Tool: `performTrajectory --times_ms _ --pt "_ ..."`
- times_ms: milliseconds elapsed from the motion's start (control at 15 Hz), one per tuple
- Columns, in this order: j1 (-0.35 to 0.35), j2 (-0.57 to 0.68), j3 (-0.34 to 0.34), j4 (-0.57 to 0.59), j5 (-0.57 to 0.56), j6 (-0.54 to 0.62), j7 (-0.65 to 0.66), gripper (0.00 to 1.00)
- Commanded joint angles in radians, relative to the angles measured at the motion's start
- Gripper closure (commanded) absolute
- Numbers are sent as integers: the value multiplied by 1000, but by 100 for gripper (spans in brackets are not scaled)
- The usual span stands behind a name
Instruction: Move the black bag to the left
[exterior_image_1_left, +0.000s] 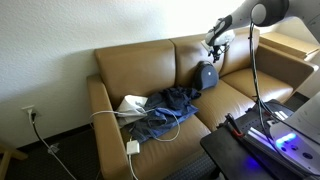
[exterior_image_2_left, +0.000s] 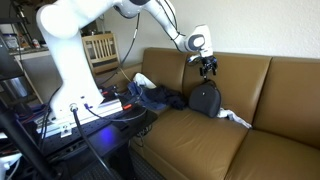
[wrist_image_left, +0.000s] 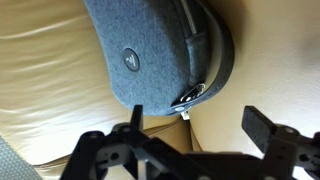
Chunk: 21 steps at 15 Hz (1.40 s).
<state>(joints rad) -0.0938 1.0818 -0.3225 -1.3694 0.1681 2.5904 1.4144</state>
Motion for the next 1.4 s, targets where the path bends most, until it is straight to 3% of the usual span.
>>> performTrajectory --times_ms 0,67,267,467,800,1333 --pt "-22 85 -7 101 -5 -20 67 0" --pt "-14 46 3 45 -14 -2 43 0" --pt "-16 61 2 56 -14 -2 48 0" --pt "2 98 -9 45 -9 88 87 0" --pt "8 171 -11 100 8 138 160 0" --pt "-79 178 67 257 24 -101 205 0"
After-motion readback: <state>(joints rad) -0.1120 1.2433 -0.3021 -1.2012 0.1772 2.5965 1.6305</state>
